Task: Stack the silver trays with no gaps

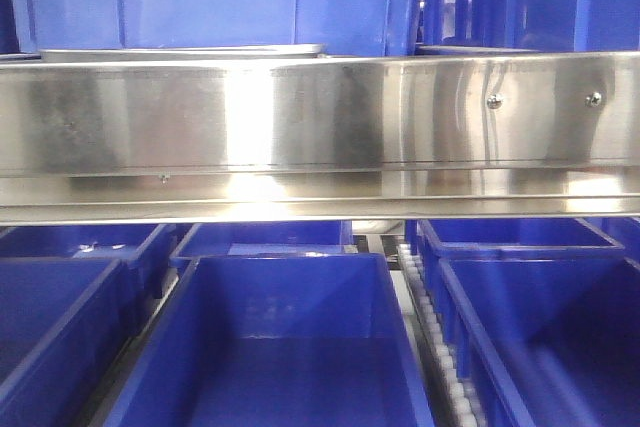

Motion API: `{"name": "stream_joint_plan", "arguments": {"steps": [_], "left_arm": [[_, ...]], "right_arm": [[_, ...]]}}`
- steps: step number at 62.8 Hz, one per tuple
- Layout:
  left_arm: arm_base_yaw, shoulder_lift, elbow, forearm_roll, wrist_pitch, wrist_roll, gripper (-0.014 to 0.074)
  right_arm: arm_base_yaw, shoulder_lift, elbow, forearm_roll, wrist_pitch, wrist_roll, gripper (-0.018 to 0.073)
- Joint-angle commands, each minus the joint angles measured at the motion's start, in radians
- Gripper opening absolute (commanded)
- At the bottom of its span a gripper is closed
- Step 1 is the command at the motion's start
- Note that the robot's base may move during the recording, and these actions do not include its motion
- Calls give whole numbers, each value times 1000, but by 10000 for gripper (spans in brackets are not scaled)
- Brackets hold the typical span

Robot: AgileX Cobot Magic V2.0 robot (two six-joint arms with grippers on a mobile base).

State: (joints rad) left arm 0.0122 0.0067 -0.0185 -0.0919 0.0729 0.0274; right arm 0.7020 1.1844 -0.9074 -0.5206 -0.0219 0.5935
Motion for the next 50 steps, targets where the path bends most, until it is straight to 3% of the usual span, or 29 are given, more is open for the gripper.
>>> {"name": "stream_joint_plan", "arguments": {"steps": [1, 34, 50], "left_arm": [[4, -7, 13, -8, -15, -7, -6], [0, -7, 18, 54, -113, -27, -6], [-74, -7, 18, 61, -115, -41, -6]], "right_arm": [[0, -11, 0, -7, -23, -7, -79], [0, -11, 0, -7, -30, -7, -79], [0, -11, 0, -7, -32, -7, -79]]}}
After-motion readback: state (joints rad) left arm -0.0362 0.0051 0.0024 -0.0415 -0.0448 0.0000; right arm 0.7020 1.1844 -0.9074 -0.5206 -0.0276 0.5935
